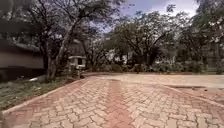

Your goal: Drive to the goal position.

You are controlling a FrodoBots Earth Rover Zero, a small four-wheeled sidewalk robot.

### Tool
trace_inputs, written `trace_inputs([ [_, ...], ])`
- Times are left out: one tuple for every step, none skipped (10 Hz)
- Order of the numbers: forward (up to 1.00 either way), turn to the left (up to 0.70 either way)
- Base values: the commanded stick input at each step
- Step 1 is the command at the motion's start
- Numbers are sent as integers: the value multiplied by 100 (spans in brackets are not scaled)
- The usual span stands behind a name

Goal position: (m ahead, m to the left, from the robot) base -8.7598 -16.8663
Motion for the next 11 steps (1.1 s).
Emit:
trace_inputs([
  [70, 0],
  [70, 0],
  [70, 0],
  [70, 0],
  [70, 0],
  [70, 0],
  [70, 0],
  [70, 0],
  [70, 0],
  [70, 0],
  [70, 0],
])
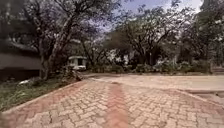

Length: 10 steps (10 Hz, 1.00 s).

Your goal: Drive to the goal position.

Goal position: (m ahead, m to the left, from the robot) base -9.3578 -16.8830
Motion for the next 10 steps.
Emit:
trace_inputs([
  [70, 0],
  [70, 0],
  [70, -7],
  [70, -25],
  [70, -35],
  [70, -35],
  [70, -35],
  [70, -35],
  [70, -35],
  [70, -35],
])
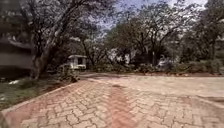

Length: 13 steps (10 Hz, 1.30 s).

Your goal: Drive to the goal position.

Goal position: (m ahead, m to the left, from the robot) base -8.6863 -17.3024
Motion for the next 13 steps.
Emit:
trace_inputs([
  [70, -35],
  [70, -35],
  [70, -35],
  [70, -35],
  [70, -30],
  [70, -12],
  [70, 0],
  [70, 0],
  [70, -35],
  [70, -35],
  [70, -35],
  [70, -35],
  [70, -26],
])
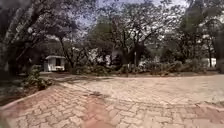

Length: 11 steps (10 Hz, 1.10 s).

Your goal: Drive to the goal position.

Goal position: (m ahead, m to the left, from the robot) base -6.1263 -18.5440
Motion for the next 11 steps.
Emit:
trace_inputs([
  [70, -7],
  [70, 0],
  [70, 0],
  [70, -35],
  [70, -35],
  [70, 0],
  [70, 0],
  [70, 0],
  [70, 0],
  [70, -8],
  [70, -24],
])
